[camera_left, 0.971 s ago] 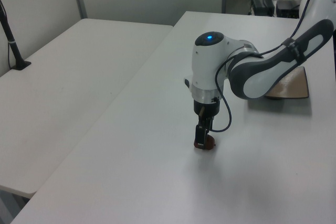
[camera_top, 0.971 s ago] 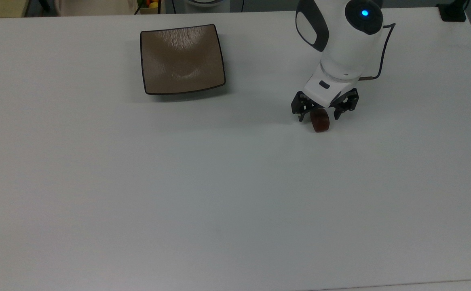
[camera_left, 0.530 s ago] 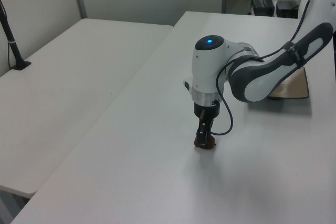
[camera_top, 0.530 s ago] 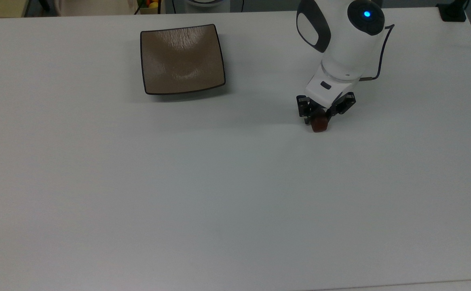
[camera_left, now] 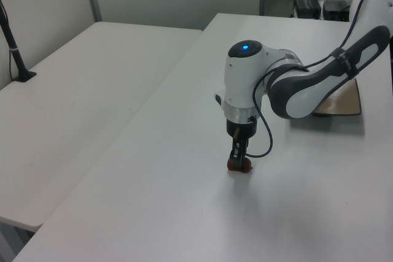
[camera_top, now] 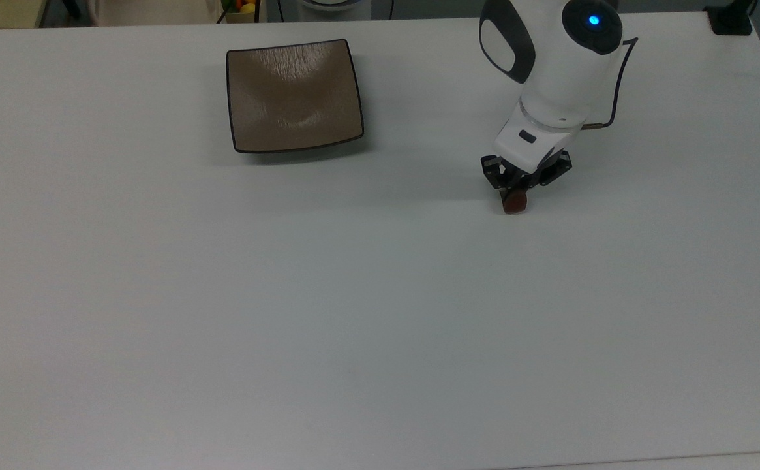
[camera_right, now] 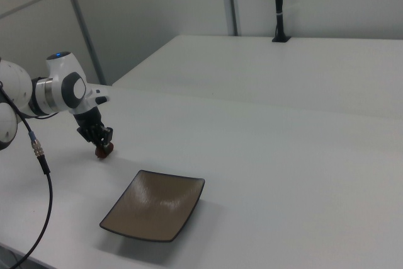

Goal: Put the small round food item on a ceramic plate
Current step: 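Lower the gripper around the food item and close it, then lift the held food item and carry it toward the brown plate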

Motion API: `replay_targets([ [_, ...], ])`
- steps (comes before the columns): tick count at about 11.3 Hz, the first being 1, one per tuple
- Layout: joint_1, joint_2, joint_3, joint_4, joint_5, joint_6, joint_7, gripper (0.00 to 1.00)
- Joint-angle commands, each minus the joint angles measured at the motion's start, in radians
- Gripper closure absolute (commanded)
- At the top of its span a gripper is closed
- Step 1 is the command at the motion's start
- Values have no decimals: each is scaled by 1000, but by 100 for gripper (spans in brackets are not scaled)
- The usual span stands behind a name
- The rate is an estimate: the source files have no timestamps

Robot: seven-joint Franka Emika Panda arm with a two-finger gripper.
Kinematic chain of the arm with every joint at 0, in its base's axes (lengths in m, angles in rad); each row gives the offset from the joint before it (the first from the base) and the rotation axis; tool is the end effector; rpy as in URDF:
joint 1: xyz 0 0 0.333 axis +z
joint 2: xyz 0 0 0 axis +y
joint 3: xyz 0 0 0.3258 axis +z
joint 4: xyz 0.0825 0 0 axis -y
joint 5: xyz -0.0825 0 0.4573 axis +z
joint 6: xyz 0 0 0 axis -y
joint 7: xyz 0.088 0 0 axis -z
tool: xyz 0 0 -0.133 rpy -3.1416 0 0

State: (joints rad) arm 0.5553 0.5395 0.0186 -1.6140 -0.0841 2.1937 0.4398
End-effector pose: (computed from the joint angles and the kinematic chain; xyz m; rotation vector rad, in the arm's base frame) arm 0.6405 0.4069 0.2582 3.0949 0.2777 0.1000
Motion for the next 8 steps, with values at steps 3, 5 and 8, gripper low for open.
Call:
replay_targets([
  [3, -37, -131, -2, -20, 0, -69, 11, 75],
  [5, -64, -205, -2, -20, 13, -129, 11, 71],
  [8, -113, -314, -11, -21, 58, -256, -73, 71],
])
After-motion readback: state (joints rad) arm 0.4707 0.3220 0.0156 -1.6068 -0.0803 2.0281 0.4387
